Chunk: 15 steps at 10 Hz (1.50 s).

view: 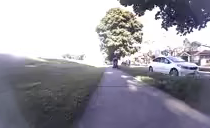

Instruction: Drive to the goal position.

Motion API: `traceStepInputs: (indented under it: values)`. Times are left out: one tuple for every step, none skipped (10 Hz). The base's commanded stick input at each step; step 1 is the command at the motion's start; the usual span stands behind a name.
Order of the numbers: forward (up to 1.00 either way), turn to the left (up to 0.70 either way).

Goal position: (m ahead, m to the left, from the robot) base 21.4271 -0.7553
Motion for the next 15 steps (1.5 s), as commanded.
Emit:
traceStepInputs:
  values:
    - [1.0,0.0]
    - [1.0,0.0]
    - [1.0,0.0]
    - [1.0,0.0]
    - [1.0,0.0]
    - [1.0,0.0]
    - [1.0,0.0]
    - [1.0,0.0]
    - [1.0,0.0]
    - [1.0,0.0]
    - [1.0,0.0]
    - [1.0,0.0]
    - [1.0,0.0]
    - [1.0,0.0]
    - [1.0,0.0]
